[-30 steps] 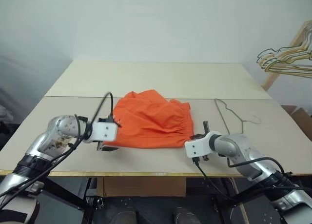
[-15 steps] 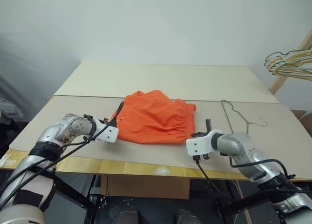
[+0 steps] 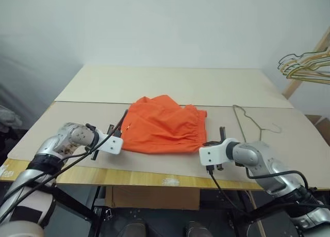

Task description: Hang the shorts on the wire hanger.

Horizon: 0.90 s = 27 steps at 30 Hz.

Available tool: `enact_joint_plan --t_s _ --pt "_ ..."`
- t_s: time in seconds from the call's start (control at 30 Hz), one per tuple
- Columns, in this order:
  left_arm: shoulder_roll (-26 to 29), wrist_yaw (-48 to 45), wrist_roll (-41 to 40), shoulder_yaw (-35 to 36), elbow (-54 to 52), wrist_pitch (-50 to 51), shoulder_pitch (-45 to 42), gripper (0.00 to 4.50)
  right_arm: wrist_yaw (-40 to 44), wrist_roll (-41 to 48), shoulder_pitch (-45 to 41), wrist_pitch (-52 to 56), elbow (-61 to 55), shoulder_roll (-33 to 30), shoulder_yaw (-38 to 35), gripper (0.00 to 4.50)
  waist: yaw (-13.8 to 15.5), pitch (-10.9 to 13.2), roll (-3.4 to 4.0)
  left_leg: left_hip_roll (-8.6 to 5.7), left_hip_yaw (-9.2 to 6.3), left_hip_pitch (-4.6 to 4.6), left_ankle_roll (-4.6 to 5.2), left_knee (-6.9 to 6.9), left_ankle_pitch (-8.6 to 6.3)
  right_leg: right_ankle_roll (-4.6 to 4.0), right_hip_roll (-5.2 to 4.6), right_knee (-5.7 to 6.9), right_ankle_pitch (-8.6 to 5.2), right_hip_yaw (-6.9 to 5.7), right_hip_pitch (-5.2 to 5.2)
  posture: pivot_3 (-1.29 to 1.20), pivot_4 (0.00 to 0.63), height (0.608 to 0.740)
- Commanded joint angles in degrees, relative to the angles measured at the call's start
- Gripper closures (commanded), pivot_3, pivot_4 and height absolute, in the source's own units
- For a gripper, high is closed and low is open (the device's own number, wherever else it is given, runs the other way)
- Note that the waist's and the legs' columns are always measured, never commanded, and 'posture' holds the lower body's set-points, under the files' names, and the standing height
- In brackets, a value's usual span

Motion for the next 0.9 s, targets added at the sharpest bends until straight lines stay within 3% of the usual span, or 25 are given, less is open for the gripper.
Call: enact_joint_plan --t_s 0.03,0.33,0.6,0.73,0.9 --pt "2.64 -3.59 -3.85 2.15 -8.26 3.9 5.24 4.49 0.49 1.15 0.31 -0.39 -3.26 -1.34 -3.19 4.5 -0.47 -0.01 -0.01 0.01 0.0 0.01 0.0 0.0 0.0 0.01 0.0 0.0 -0.01 0.0 0.01 0.08 0.0 0.74" --pt "5.83 -4.98 -9.76 8.51 -30.22 20.65 21.83 4.49 1.15 3.24 2.57 -0.97 -5.16 -2.72 -4.94 4.5 -1.79 -0.02 -0.02 0.06 0.02 0.12 -0.01 -0.03 -0.01 0.18 -0.01 0.02 -0.15 -0.01 0.07 0.09 0.0 0.74" --pt "6.39 -5.21 -11.55 11.27 -40.47 29.63 29.2 4.49 1.58 5.93 6.66 -2.32 -7.47 -4.78 -7.21 4.5 -1.87 -0.03 -0.02 0.05 0.02 0.14 -0.02 -0.06 -0.02 0.2 -0.02 0.0 -0.19 -0.01 0.09 0.09 0.0 0.74" --pt "6.63 -6.31 -13.28 12.23 -42.43 31.15 28.3 4.49 1.71 8.28 8.17 -2.35 -8.95 -5.35 -9.18 4.5 -1.9 -0.04 -0.03 0.06 0.02 0.15 -0.02 -0.06 -0.02 0.19 -0.01 0.0 -0.2 -0.02 0.08 0.1 0.0 0.74" --pt "4.57 -7.52 -16.79 13.79 -39.47 32.98 17.36 4.49 1.48 11.49 7.35 -0.9 -10.53 -4.41 -12.34 4.5 -1.33 0.01 -0.11 0.05 -0.02 0.1 -0.02 -0.02 -0.02 0.19 -0.01 0.0 -0.2 -0.05 0.08 0.1 0.0 0.74"
